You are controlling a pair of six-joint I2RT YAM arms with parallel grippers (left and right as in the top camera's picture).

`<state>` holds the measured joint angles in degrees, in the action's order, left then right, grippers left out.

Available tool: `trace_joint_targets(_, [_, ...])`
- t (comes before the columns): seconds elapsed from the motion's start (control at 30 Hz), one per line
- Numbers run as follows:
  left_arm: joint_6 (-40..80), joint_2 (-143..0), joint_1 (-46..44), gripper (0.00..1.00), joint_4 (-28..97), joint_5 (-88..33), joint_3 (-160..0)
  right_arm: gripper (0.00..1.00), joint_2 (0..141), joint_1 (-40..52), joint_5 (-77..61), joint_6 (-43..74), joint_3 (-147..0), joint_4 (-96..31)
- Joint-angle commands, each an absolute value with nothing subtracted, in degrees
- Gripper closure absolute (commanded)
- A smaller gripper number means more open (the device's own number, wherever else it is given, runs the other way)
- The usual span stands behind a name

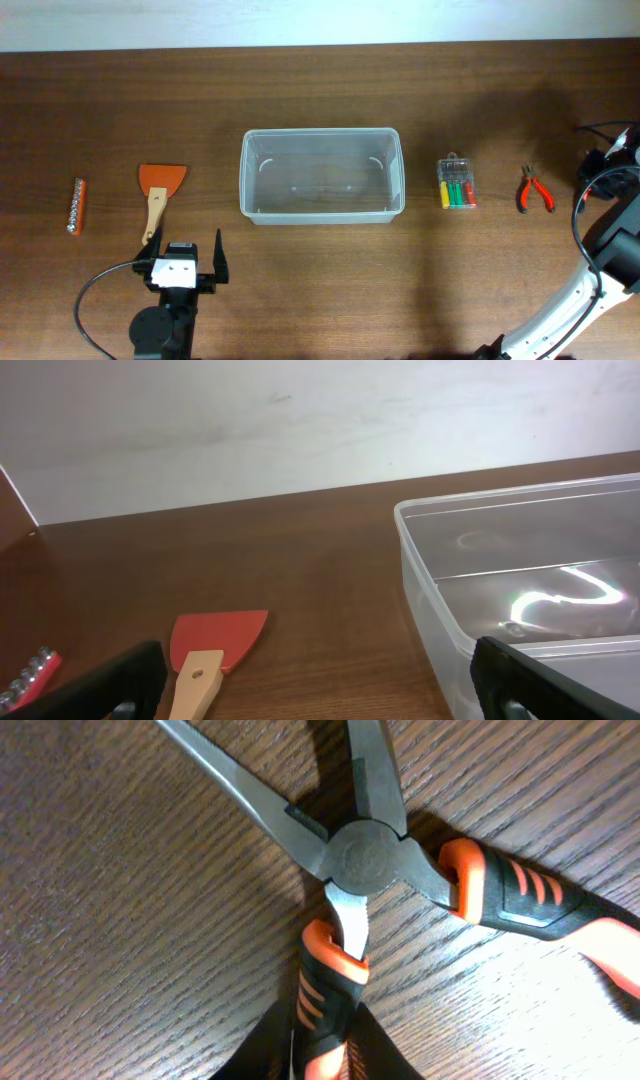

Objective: Pack container
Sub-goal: 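Lower the right gripper and grasp the orange-black pliers by the handle, then lift the pliers and carry them left over the clear container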

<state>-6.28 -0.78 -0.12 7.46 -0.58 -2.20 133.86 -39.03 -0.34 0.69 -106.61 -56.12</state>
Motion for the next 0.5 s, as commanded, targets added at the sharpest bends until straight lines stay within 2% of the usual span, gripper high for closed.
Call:
trace_joint_targets(0.0, [-7.0,-0.3,0.2,0.01,7.4,-0.2,-1.8,0.84,135.7,-39.0,-1.3,1.2,-109.2,-57.2])
trace_joint_targets(0.13, [-7.0,-0.3,0.2,0.01,7.4,-0.2,-1.8,0.85,135.7,-39.0,-2.1,1.1,-112.7,-59.0])
trace_joint_targets(0.47, [-7.0,-0.3,0.2,0.01,7.4,-0.2,-1.8,0.96,135.7,-38.9,-2.4,1.1,-121.4,-64.0])
